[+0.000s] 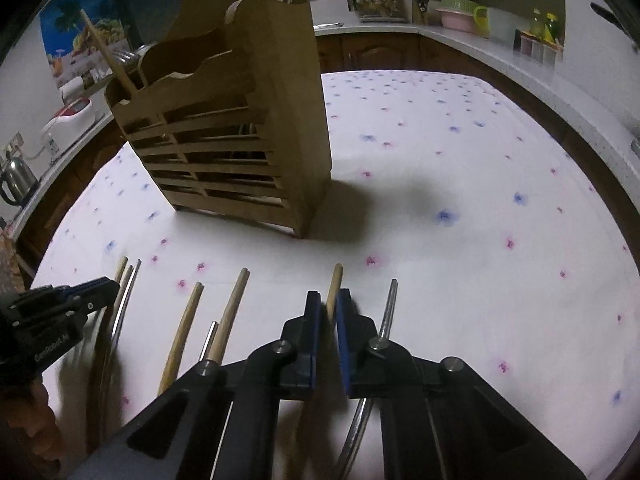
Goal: Organize utensils
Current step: 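Grasp a wooden chopstick with the left tool while the right grasps another chopstick, then lift both chopsticks and carry them over the wooden holder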
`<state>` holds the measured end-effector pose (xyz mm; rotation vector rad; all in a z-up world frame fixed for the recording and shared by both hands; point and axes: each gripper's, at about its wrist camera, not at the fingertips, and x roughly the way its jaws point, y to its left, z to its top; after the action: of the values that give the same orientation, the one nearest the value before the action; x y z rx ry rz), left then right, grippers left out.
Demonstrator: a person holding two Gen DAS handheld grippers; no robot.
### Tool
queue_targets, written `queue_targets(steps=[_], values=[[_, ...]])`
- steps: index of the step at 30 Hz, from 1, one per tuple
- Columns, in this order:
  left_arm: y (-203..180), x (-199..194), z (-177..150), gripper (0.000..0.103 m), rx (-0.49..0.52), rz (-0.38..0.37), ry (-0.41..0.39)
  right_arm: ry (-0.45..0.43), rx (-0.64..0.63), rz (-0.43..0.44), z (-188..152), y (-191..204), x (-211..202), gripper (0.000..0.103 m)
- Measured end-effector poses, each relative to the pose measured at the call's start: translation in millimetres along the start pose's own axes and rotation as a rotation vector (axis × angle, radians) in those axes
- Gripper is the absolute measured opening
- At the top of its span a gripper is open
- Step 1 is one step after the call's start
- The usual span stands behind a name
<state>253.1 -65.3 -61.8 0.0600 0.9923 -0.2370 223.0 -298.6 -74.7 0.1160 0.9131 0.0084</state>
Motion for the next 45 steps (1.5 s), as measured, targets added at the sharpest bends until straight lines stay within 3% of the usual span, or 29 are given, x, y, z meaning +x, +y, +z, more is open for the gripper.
queue_targets(steps=[2, 11, 14, 17, 18, 19, 23, 27, 30, 32, 37, 41, 45], values=[[7, -7, -1, 0.000, -0.029, -0.025, -0.010, 0.004, 0.048, 0.047, -2, -5, -6, 0.005], [28, -66, -19, 0.000, -0.114, -0.151, -0.094, -0.098, 0.086, 0.175, -10, 4, -68, 0.005], [28, -63, -18, 0.000, -0.102, -0.154, -0.073, -0.117, 0.063, 0.173, -11, 10, -82, 0.005], [28, -48, -15, 0.007, -0.101, -0.146, -0.021, -0.123, 0.062, 0.173, -13, 12, -85, 0.005], [27, -43, -15, 0.018, -0.097, -0.142, -0.011, -0.123, 0.064, 0.176, -14, 12, -86, 0.005], [25, -36, -14, 0.022, -0.088, -0.122, -0.002, -0.123, 0.066, 0.179, -15, 13, -86, 0.005], [19, -5, -10, 0.022, -0.044, -0.060, 0.058, -0.123, 0.069, 0.190, -18, 15, -90, 0.005], [7, 4, -3, 0.021, 0.045, -0.001, 0.018, -0.118, 0.075, 0.192, -19, 14, -90, 0.005], [2, 7, 0, 0.005, 0.081, 0.003, 0.020, -0.118, 0.081, 0.195, -19, 15, -89, 0.005], [6, 4, 0, 0.004, 0.063, -0.015, 0.033, -0.120, 0.081, 0.200, -20, 16, -91, 0.005], [22, -33, -7, 0.004, -0.025, -0.090, -0.033, -0.154, 0.075, 0.218, -18, 18, -105, 0.005], [34, -84, -11, 0.004, -0.097, -0.165, -0.129, -0.190, 0.073, 0.234, -13, 19, -120, 0.005], [37, -123, -9, 0.004, -0.116, -0.203, -0.206, -0.228, 0.063, 0.248, -8, 22, -135, 0.005]])
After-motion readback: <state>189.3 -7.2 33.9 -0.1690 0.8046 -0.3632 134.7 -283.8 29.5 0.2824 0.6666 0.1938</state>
